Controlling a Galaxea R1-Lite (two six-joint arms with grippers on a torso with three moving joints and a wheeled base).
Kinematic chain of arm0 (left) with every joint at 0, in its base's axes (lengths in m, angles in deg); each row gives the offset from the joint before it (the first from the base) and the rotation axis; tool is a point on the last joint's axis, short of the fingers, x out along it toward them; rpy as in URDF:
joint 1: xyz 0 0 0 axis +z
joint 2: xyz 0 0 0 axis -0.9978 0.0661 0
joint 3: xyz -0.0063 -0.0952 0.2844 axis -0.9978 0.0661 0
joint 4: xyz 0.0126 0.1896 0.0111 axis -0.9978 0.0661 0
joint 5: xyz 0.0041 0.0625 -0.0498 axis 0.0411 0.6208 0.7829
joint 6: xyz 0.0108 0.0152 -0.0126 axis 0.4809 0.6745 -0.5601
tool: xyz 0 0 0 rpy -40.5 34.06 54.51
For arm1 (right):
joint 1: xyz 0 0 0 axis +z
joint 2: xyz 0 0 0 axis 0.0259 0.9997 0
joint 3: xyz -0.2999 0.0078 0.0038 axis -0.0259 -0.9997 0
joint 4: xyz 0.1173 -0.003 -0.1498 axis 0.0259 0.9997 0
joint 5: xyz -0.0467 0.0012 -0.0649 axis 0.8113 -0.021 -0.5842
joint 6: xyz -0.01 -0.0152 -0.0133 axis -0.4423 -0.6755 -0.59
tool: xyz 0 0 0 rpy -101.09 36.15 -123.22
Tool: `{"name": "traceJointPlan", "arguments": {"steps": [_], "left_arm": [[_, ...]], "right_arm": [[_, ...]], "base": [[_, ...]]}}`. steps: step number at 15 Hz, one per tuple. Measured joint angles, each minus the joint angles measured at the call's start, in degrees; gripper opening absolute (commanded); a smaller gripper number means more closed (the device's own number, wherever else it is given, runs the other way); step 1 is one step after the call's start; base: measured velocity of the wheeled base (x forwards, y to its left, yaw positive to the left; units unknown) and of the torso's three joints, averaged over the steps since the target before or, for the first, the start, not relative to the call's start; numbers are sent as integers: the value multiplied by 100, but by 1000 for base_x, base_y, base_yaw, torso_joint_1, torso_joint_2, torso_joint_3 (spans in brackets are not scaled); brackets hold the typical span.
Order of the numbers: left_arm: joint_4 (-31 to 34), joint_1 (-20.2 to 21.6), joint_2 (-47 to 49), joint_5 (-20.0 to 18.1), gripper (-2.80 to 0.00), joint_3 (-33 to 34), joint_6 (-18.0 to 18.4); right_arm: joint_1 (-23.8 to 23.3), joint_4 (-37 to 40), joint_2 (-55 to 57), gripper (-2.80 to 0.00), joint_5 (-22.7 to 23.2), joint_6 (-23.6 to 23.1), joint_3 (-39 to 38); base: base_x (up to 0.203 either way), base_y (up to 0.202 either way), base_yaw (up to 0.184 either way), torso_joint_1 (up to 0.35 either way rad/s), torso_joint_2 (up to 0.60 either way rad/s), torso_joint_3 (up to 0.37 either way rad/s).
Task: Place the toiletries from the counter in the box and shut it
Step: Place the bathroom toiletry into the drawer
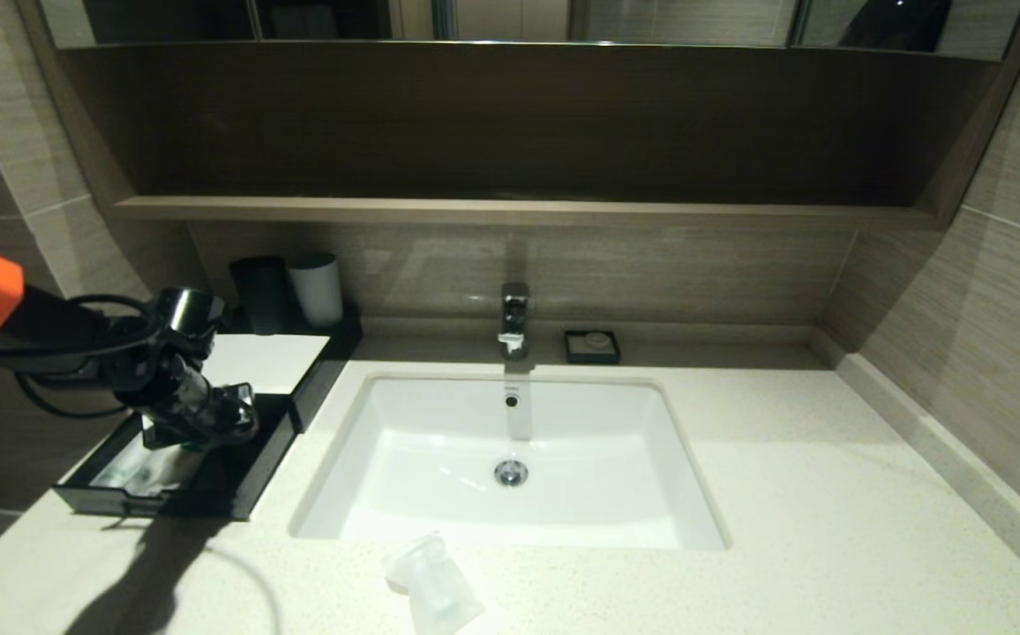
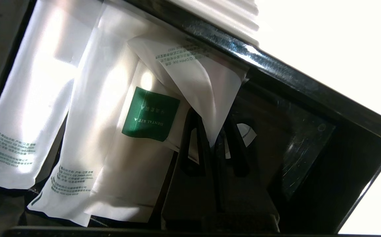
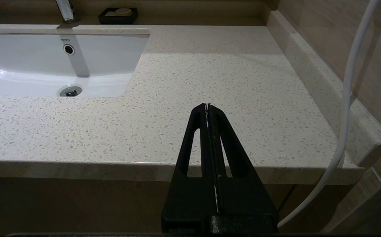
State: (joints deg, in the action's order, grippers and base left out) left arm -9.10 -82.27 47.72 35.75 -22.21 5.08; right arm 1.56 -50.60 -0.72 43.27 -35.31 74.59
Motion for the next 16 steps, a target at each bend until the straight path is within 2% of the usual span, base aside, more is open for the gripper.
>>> {"name": "traceJointPlan", "arguments": {"steps": [1,16], "left_arm": [[-20,0,-11,2,0,0,2],[48,11,-450,79,0,166,60]], "right_arm": [[0,0,0,-280,0,2,0],[0,0,0,-280,0,0,0]], "base": [[0,0,0,0,0,0],[0,0,0,0,0,0]]}}
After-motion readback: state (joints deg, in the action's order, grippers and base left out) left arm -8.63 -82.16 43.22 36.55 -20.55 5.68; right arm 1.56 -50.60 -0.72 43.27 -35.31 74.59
